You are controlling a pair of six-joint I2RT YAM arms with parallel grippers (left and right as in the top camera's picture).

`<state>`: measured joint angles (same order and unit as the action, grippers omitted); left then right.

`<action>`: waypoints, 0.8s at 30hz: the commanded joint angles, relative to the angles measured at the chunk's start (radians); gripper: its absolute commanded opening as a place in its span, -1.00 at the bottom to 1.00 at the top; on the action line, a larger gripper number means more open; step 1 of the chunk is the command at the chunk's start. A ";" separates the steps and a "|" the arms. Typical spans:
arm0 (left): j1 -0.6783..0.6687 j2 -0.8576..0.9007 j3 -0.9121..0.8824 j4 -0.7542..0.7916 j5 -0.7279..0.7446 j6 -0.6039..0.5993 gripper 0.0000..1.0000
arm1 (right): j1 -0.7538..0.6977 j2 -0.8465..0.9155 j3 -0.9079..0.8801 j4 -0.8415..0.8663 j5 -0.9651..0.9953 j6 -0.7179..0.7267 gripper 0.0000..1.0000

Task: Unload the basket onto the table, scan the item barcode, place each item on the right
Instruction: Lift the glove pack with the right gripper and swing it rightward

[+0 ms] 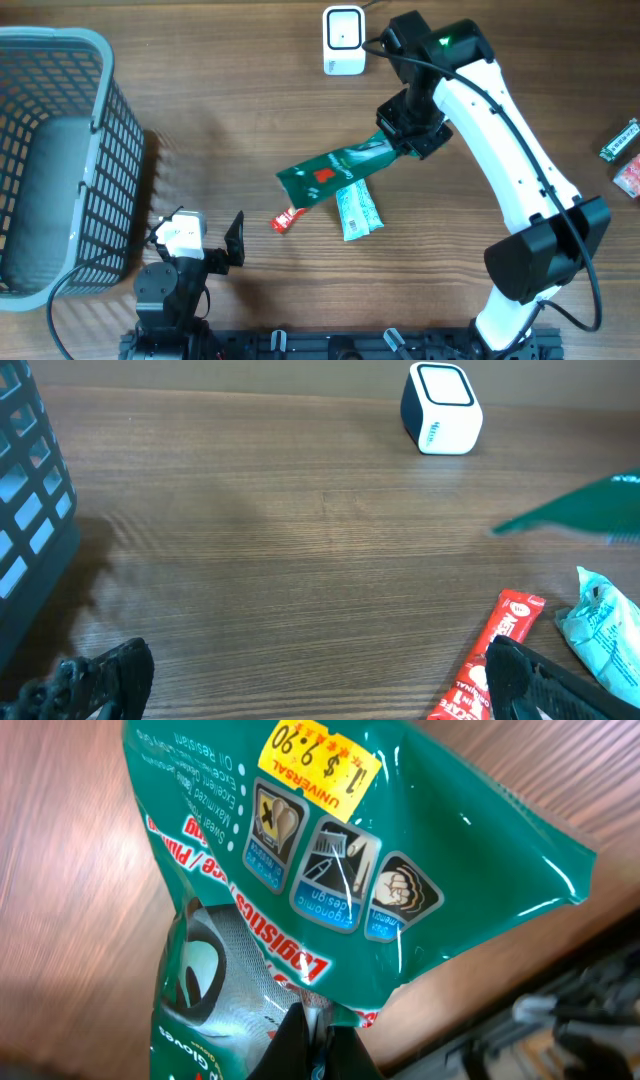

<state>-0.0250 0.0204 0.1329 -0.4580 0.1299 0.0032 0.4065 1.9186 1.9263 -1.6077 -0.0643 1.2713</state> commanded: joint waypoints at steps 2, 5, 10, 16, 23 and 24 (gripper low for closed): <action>-0.002 -0.006 0.001 -0.004 0.015 0.016 1.00 | -0.003 0.021 -0.058 -0.001 -0.014 0.048 -0.91; -0.002 -0.006 0.001 -0.004 0.015 0.016 1.00 | -0.003 0.021 -0.112 -0.001 -0.206 0.064 -0.91; -0.002 -0.006 0.001 -0.004 0.015 0.016 1.00 | -0.003 0.021 -0.137 -0.001 -0.402 -0.127 -0.91; -0.002 -0.006 0.001 -0.004 0.015 0.016 1.00 | -0.007 0.021 -0.137 -0.001 -0.632 -0.002 -0.90; -0.002 -0.006 0.001 -0.004 0.015 0.016 1.00 | -0.051 0.021 -0.137 -0.001 -0.700 0.280 -0.91; -0.002 -0.006 0.001 -0.004 0.015 0.016 1.00 | -0.058 0.021 -0.137 -0.001 -0.686 0.272 -0.91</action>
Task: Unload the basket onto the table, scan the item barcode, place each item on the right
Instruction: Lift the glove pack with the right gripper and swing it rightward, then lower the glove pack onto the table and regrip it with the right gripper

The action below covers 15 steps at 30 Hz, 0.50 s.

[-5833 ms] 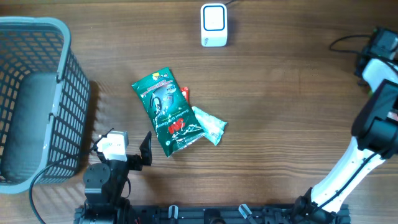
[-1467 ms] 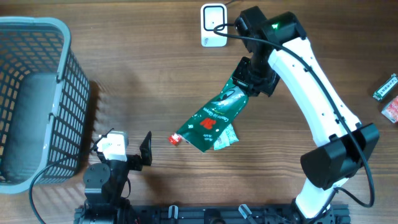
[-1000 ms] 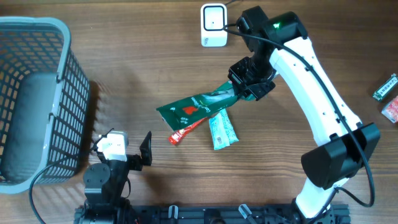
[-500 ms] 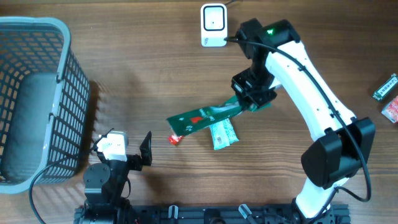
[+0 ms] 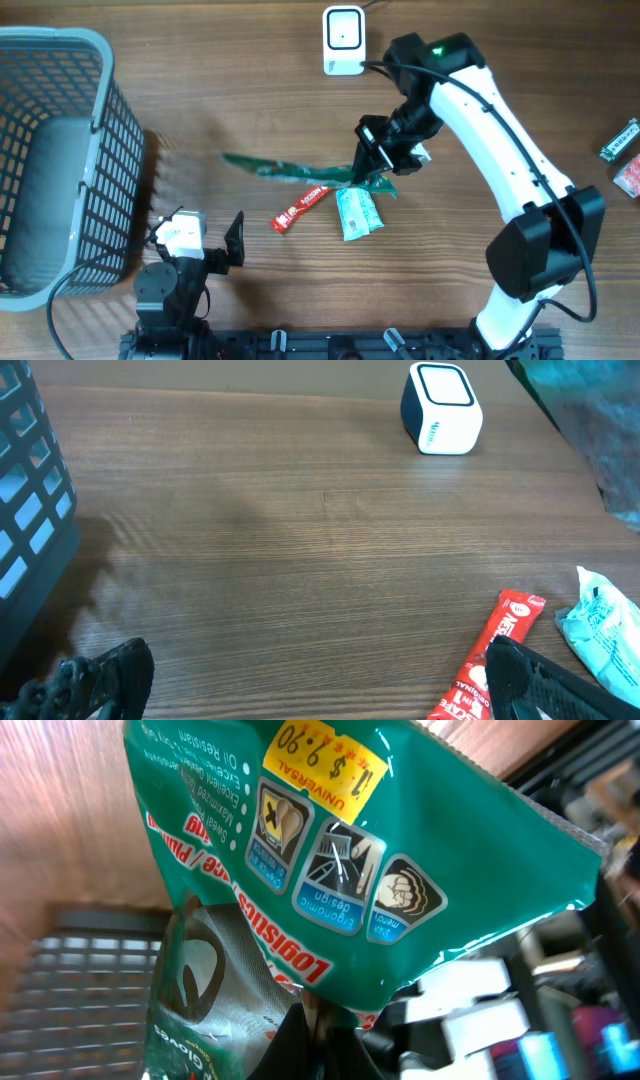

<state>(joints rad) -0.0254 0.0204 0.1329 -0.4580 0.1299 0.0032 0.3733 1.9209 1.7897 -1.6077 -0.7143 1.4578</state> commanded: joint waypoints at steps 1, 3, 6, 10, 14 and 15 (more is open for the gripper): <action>-0.002 -0.006 0.001 -0.004 0.015 0.016 1.00 | -0.030 0.018 -0.001 -0.001 0.021 0.082 -0.91; -0.002 -0.006 0.001 -0.004 0.015 0.016 1.00 | -0.036 0.018 -0.001 -0.001 0.288 0.084 -0.91; -0.002 -0.006 0.001 -0.004 0.015 0.016 1.00 | -0.036 0.019 -0.003 -0.001 0.594 0.031 -0.91; -0.002 -0.006 0.001 -0.004 0.015 0.016 1.00 | -0.019 0.020 -0.067 0.024 0.787 0.046 -0.91; -0.002 -0.006 0.001 -0.004 0.015 0.016 1.00 | -0.018 0.020 -0.260 0.188 0.781 0.063 -0.83; -0.002 -0.006 0.001 -0.004 0.015 0.016 1.00 | -0.019 0.020 -0.291 0.229 0.781 0.061 -0.70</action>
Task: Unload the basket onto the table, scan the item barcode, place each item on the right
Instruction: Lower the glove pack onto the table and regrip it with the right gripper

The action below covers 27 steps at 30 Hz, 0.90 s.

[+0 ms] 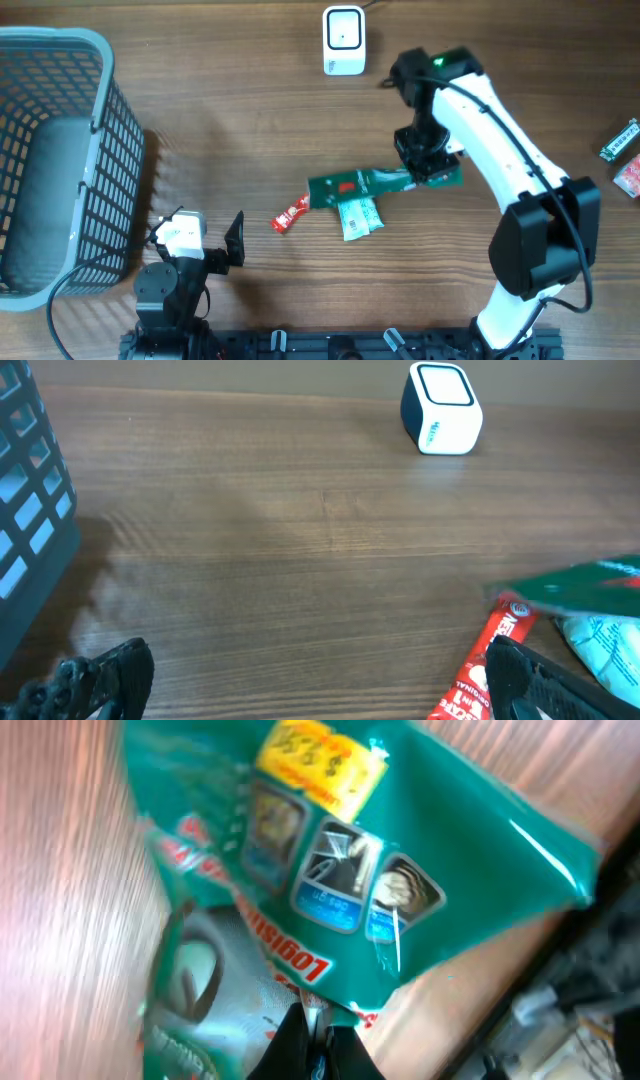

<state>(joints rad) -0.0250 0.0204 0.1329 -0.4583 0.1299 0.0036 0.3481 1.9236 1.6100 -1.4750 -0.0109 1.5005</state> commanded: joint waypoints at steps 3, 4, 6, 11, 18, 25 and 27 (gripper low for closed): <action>-0.002 -0.006 0.001 -0.003 0.015 0.015 1.00 | -0.014 0.018 -0.173 0.163 0.090 -0.031 -0.06; -0.002 -0.006 0.001 -0.004 0.015 0.015 1.00 | -0.022 0.018 -0.172 0.163 0.089 -0.081 -0.06; -0.002 -0.006 0.001 -0.003 0.015 0.015 1.00 | -0.032 0.016 -0.171 0.168 0.089 -0.147 0.44; -0.002 -0.006 0.001 -0.003 0.015 0.015 1.00 | -0.035 0.016 -0.171 0.206 -0.087 -0.270 0.99; -0.002 -0.006 0.001 -0.003 0.015 0.015 1.00 | -0.034 0.016 -0.170 0.385 -0.118 -0.613 0.86; -0.002 -0.006 0.001 -0.003 0.015 0.015 1.00 | -0.037 -0.143 -0.078 0.226 -0.043 -1.052 0.87; -0.002 -0.006 0.001 -0.004 0.015 0.015 1.00 | -0.037 -0.289 -0.074 0.168 0.023 -1.093 0.93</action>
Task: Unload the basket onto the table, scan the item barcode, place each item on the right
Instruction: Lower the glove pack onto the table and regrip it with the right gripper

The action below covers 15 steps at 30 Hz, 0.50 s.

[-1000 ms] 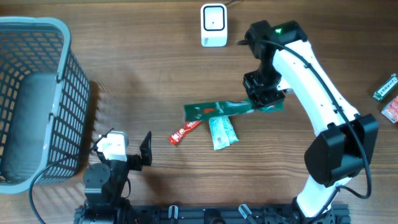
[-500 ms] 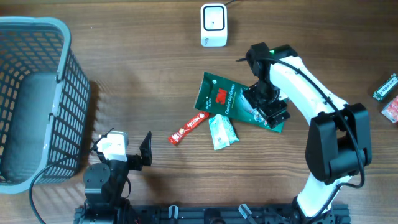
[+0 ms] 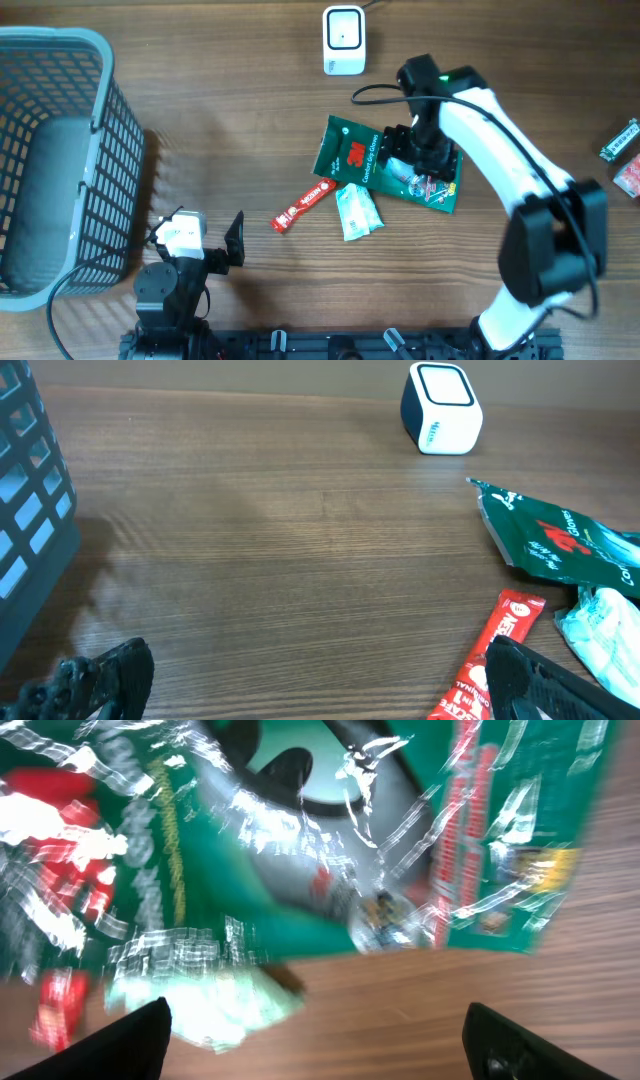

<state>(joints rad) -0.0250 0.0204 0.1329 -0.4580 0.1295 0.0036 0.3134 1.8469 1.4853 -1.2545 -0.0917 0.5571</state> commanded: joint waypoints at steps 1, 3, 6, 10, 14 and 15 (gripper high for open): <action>-0.002 -0.006 0.001 -0.004 0.015 0.015 1.00 | -0.002 -0.286 0.051 -0.074 0.111 -0.227 0.97; -0.002 -0.006 0.001 -0.004 0.015 0.015 1.00 | -0.003 -0.431 0.045 -0.072 0.102 -0.360 0.99; -0.002 -0.005 0.001 -0.004 0.015 0.015 1.00 | -0.003 -0.554 0.020 0.043 0.109 -0.471 0.99; -0.002 -0.005 0.001 -0.004 0.016 0.015 1.00 | -0.002 -0.561 0.000 0.155 0.048 -0.693 0.77; -0.002 -0.005 0.001 -0.004 0.016 0.015 1.00 | 0.021 -0.363 -0.132 0.175 0.027 -0.738 0.96; -0.002 -0.005 0.001 -0.004 0.016 0.015 1.00 | 0.032 -0.320 -0.140 0.179 0.027 -0.737 0.98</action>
<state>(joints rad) -0.0250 0.0204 0.1329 -0.4583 0.1299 0.0032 0.3199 1.3788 1.4162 -1.0863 -0.0387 -0.1158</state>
